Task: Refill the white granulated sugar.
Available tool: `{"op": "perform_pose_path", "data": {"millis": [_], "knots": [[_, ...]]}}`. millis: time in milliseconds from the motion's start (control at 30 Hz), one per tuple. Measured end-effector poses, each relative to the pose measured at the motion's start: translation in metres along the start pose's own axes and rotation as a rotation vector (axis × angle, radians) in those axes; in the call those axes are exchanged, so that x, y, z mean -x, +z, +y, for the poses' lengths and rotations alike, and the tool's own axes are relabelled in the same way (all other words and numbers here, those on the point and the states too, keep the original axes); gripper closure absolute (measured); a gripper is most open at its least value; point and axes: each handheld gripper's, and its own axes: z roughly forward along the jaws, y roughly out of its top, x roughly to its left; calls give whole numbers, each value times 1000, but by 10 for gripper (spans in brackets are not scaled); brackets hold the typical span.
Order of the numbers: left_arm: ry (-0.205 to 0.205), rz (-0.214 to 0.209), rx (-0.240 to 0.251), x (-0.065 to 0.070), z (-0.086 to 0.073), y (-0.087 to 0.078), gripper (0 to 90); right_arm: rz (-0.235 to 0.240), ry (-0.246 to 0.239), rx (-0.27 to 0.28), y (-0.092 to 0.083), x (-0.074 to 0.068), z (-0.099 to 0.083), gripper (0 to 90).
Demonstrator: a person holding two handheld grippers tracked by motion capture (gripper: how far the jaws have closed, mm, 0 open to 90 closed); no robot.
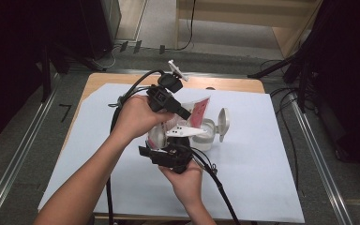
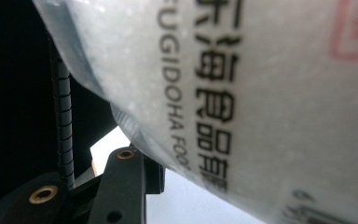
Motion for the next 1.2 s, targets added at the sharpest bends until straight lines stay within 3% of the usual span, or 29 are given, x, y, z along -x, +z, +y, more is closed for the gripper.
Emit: {"op": "perform_pose_path", "data": {"millis": [1200], "knots": [[2,-1,-7,1,0,1,871,2,6,-2,-1,0,0,623]]}}
